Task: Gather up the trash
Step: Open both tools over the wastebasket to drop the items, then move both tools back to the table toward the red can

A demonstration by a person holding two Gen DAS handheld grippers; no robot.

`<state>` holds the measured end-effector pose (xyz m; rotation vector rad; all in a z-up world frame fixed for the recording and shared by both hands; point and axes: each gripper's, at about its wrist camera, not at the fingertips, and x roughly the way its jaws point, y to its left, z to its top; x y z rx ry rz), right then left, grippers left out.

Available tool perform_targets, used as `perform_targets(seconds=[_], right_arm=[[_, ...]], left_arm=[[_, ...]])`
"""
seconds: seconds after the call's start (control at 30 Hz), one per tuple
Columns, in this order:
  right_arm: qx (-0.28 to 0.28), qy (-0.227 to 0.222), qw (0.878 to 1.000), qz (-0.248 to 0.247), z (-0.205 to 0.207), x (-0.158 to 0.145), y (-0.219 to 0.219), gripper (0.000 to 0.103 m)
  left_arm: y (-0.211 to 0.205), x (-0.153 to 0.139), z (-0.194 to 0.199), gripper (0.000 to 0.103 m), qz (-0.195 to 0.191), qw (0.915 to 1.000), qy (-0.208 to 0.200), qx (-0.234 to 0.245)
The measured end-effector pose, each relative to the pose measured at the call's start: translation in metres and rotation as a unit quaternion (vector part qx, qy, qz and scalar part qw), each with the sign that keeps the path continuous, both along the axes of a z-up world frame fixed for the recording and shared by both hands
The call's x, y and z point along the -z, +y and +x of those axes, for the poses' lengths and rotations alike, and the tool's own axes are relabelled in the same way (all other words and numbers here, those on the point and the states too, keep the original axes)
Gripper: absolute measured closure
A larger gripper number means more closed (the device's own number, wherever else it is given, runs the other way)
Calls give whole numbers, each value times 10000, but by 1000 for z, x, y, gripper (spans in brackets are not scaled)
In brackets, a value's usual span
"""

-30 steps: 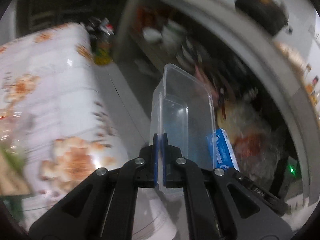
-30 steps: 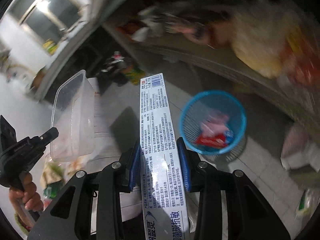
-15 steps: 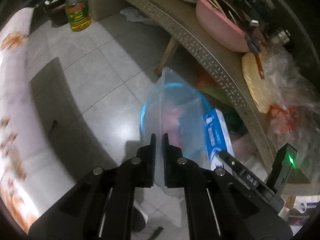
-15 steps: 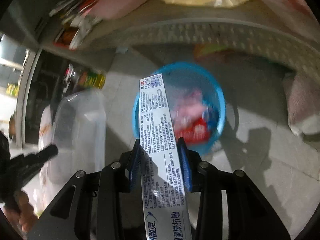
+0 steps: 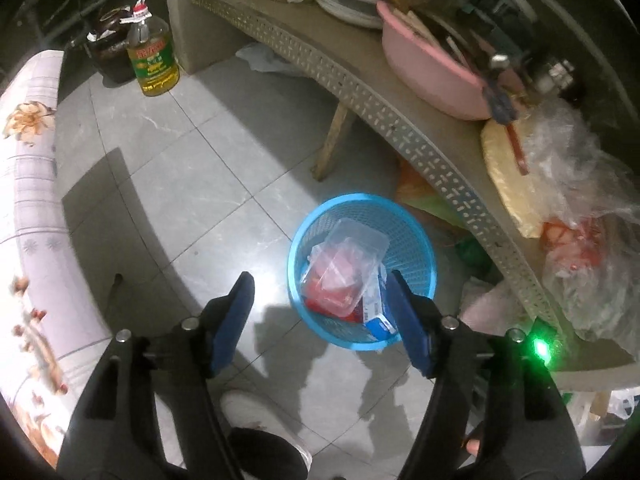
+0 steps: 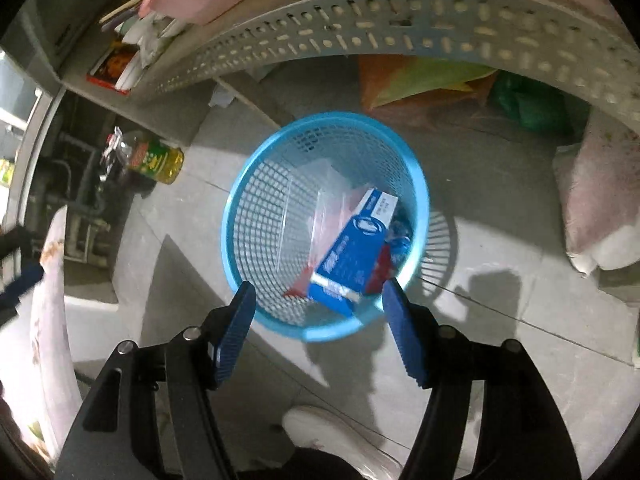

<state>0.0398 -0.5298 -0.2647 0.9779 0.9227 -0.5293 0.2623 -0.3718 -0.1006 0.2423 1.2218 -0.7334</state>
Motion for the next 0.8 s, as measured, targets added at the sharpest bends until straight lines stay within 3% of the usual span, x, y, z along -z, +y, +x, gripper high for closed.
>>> perform_targets(seconds=[0.1,0.17,0.2,0.3,0.4,0.47,0.6,0.8], right_arm=[[-323,117,9988,-346,-4,-23,24,39],[-614,130,9958,-664,-8,-44,38,39],[-717,135,9940,-820,-8,-53,43,37],[-1045,43,9827,-1529,-14,-96,67,30],[-1177,-106,9723,-2018,-18,-133,83,21],[-1187,-197,9658,-2297,-22,-155,90,16],[-1244,-211,9437,-3059,-25,-200,115,9],[-1736,-342,9008,-3966,-24,-248,167,6]], left_arm=[[15,-24,-15,34,-448,9988,-174,132],[29,-45,-29,26,-664,9963,-411,365],[36,-56,-37,20,-705,9948,-557,471],[58,-84,-57,17,-842,9914,-754,653],[86,-106,-74,11,-1023,9903,-747,565],[112,-122,-89,8,-1347,9869,-760,461],[157,-137,-113,8,-1882,9793,-666,344],[213,-135,-129,8,-2079,9761,-630,-68]])
